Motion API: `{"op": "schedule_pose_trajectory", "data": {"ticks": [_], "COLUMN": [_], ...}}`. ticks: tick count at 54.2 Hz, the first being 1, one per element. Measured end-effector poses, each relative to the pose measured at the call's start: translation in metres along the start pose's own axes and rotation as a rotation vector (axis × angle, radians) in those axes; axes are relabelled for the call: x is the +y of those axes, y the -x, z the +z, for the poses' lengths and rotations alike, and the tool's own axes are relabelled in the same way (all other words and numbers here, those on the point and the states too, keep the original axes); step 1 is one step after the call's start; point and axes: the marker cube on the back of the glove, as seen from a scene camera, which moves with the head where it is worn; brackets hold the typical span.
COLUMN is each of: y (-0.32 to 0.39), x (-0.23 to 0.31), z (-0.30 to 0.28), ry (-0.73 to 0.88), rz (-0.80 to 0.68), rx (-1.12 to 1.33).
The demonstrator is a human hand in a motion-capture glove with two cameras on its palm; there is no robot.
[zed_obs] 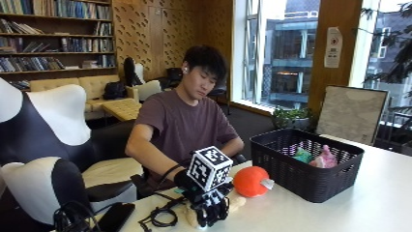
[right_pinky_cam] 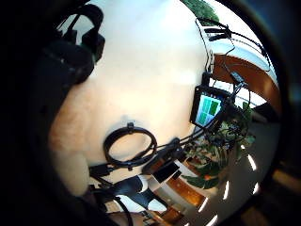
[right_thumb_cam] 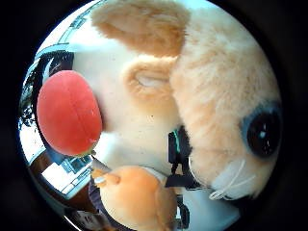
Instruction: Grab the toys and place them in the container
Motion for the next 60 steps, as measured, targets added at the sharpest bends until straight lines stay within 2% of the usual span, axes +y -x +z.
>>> {"op": "schedule_pose_trajectory", "data": {"ticks": [10,18,34,40,48,60], "y": [-0.008,-0.012,0.006,0.034,0.087,0.213], "x": [-0.012,-0.024,-0.011,0.001,0.014,0.028], "z": [0.003,-0.015,-0.158,-0.223,-0.281,-0.322], "ry": [-0.170,-0.199,-0.386,-0.466,-0.532,-0.546], "rz": [-0.020,0.002,-0.020,-0.064,-0.153,-0.368], "rx": [-0.092,-0.209,-0.292,-0.264,-0.228,-0.216]}}
